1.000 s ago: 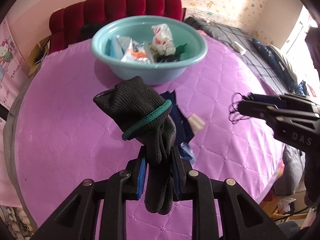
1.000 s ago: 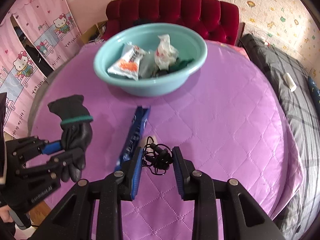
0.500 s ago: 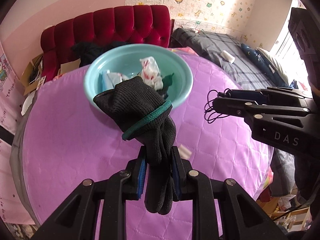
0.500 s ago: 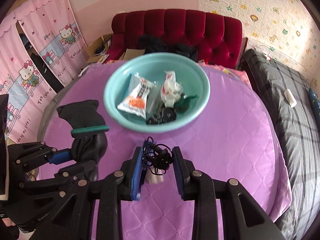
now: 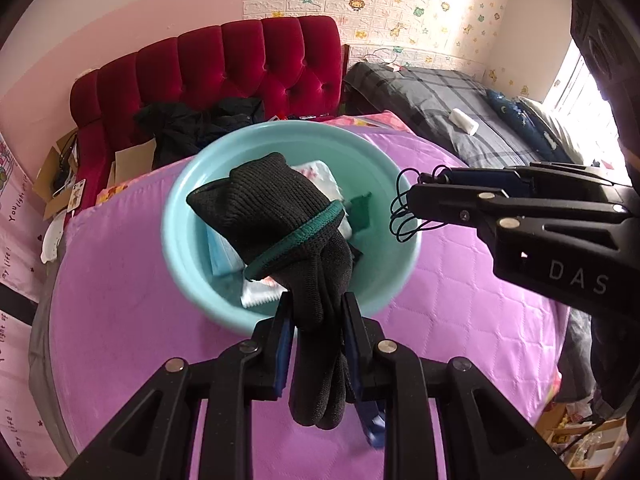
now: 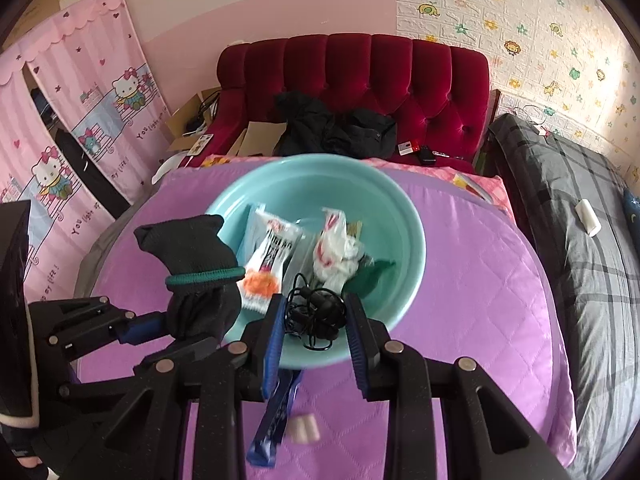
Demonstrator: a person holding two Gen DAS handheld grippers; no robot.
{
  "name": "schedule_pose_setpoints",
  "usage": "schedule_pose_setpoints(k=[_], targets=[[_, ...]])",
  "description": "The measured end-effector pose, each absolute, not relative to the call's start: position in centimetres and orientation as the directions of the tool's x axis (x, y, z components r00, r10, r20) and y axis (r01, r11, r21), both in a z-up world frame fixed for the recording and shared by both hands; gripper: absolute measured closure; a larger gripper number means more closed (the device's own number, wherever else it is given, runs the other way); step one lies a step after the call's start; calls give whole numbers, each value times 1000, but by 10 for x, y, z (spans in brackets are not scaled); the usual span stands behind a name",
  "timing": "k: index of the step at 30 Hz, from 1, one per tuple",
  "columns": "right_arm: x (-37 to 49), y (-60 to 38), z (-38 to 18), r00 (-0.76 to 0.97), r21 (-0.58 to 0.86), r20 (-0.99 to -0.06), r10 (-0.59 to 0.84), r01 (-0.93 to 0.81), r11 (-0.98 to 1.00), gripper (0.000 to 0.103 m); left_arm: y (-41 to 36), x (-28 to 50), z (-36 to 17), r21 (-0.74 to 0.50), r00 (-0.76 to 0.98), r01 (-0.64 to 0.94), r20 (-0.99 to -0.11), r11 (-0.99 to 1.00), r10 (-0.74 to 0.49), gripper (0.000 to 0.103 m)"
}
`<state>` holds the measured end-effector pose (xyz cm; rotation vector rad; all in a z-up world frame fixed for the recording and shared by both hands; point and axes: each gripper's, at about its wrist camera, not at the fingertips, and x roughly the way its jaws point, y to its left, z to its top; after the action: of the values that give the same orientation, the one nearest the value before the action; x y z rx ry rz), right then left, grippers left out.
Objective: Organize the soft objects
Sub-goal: 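Carry gloves and earphones into the teal basin and open both grippers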
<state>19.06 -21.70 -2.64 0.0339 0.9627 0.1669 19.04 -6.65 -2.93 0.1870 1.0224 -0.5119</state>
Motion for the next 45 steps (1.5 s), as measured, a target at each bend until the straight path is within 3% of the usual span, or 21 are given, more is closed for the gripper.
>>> schedule_pose_setpoints(k=[19, 29, 30, 31, 35, 38, 41, 45], targets=[[307, -228, -69, 498, 118, -858, 123, -42, 992, 71, -82, 287, -69, -103, 389, 451, -871, 886, -299, 78], [324, -231, -82, 478, 110, -872, 108, -24, 994, 65, -94, 303, -79, -78, 379, 468, -882, 880, -280, 69], [324, -232, -82, 475, 113, -873, 109, -21, 993, 64, -93, 303, -79, -72, 381, 463, -884, 883, -272, 67], [324, -231, -81, 476, 116, -872, 111, -18, 993, 61, -93, 304, -80, -74, 380, 461, -884, 884, -272, 58], [322, -230, -78, 485, 95, -869, 93, -22, 995, 42, -89, 304, -77, -66, 399, 448, -878, 891, -266, 9], [319, -230, -76, 490, 89, -867, 87, -18, 996, 18, -85, 303, -73, -46, 430, 424, -868, 904, -246, 0], [314, -230, -75, 494, 82, -866, 77, -12, 997, 4, -80, 300, -70, -37, 442, 413, -865, 910, -236, 0], [304, -228, -72, 503, 57, -862, 58, -17, 998, 0, -76, 292, -67, -35, 446, 411, -864, 911, -235, 0]])
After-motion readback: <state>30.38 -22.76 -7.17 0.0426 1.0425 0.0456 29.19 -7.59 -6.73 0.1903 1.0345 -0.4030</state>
